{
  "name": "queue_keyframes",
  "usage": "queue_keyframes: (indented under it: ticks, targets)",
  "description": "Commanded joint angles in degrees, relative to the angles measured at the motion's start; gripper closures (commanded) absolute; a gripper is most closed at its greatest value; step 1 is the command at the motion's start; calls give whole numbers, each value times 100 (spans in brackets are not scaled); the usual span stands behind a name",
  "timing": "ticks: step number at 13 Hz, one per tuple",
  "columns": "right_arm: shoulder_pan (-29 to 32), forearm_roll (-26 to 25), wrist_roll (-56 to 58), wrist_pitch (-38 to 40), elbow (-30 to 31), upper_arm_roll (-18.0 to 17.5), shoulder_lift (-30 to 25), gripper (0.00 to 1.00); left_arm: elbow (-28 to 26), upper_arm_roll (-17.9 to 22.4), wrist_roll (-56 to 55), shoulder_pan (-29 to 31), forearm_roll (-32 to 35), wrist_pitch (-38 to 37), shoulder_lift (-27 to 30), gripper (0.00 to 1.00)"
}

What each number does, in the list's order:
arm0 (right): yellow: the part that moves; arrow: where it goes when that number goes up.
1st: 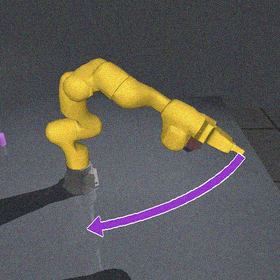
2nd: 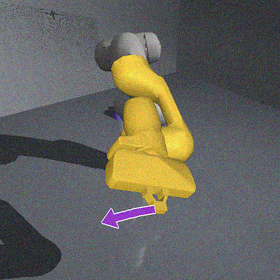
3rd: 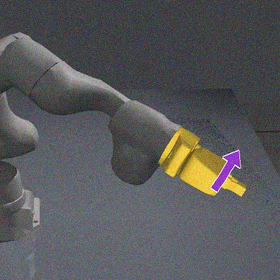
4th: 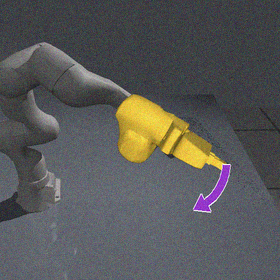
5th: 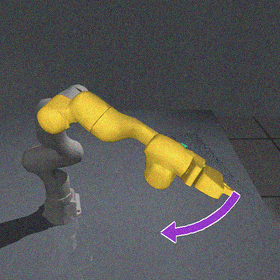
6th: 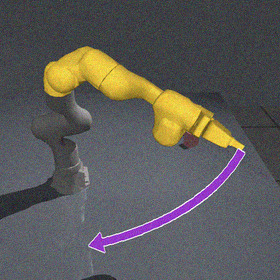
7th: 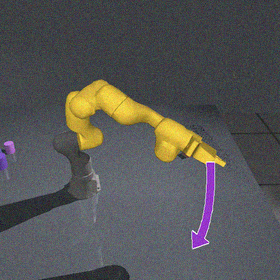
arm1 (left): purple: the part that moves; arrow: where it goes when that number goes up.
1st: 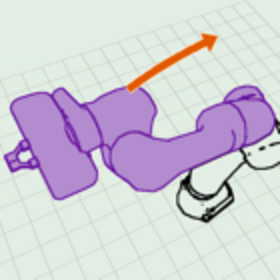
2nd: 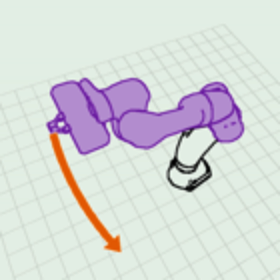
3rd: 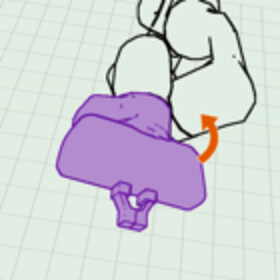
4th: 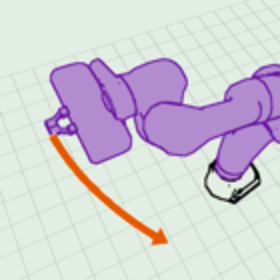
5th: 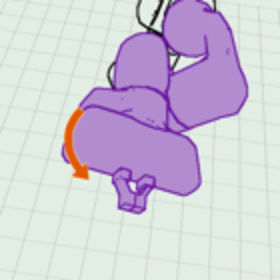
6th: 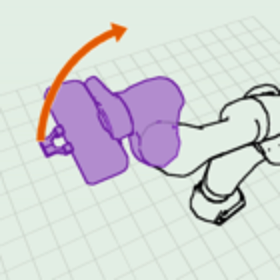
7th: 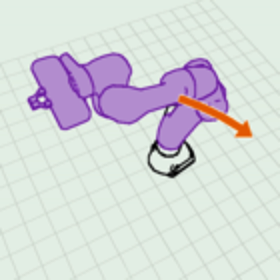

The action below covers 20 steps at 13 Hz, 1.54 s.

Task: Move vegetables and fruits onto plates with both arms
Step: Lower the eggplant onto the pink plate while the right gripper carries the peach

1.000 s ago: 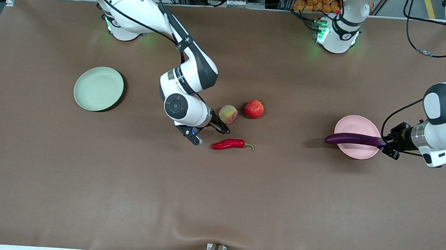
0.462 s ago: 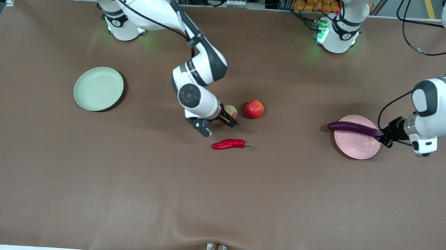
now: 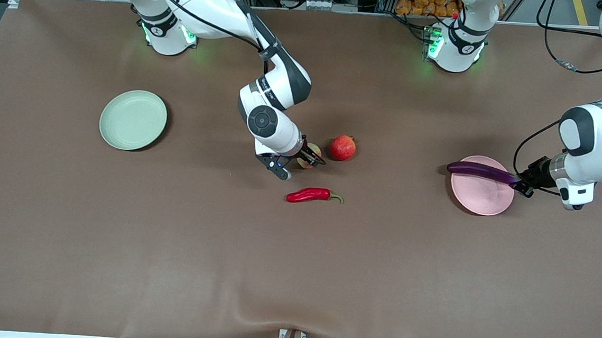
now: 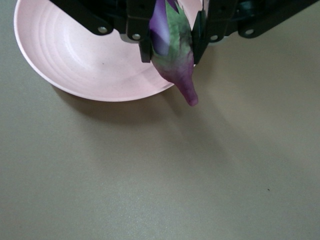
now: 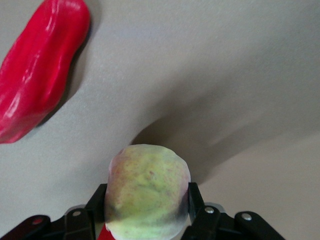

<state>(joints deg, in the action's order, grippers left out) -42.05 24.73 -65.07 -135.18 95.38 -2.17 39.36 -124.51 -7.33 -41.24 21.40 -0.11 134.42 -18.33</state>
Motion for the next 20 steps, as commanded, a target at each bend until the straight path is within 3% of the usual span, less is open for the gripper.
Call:
queue_keyframes:
  ticks: [1,3,4,6,8,10,12,14,16,18,20]
  targets:
    - [467,-29,570,997,-37,93,-427,100,-56,-32,230,49,99,137,-12,60]
    - [1064,-99,1632,2270,-143,155,-867,100,-65,-32,292,40,99,137,-12,0]
    - [1371,-387,2334,2842,-134,233,-1139,100,-65,-32,292,40,99,137,-12,0]
    - [1812,-1702,4082,4003,-55,243,-1684,100,-56,-32,275,40,90,129,-4,0]
    - [2443,-1980,5166,4551,356,252,-2228,100,-21,-41,187,31,99,103,23,0]
    - [3041,-2488,6238,4440,1102,252,-2669,100,40,-76,134,22,90,50,75,0]
    - [3788,-2587,7379,4220,1595,252,-2741,100,337,-146,125,-56,99,-422,206,0]
    - [4160,-2762,8000,3843,2218,252,-2898,100,1108,-540,125,-65,99,-1439,286,0]
    - [4317,-3008,8097,2775,3245,269,-3232,100,2206,-988,90,-213,186,-2398,182,0]
    - [4800,-3036,8674,2130,3574,278,-3146,100,2859,-1008,-110,-888,379,-2648,32,0]
    - [5004,-3035,8941,2048,3654,278,-3101,100,2888,-1025,-820,-1687,991,-2649,5,0]
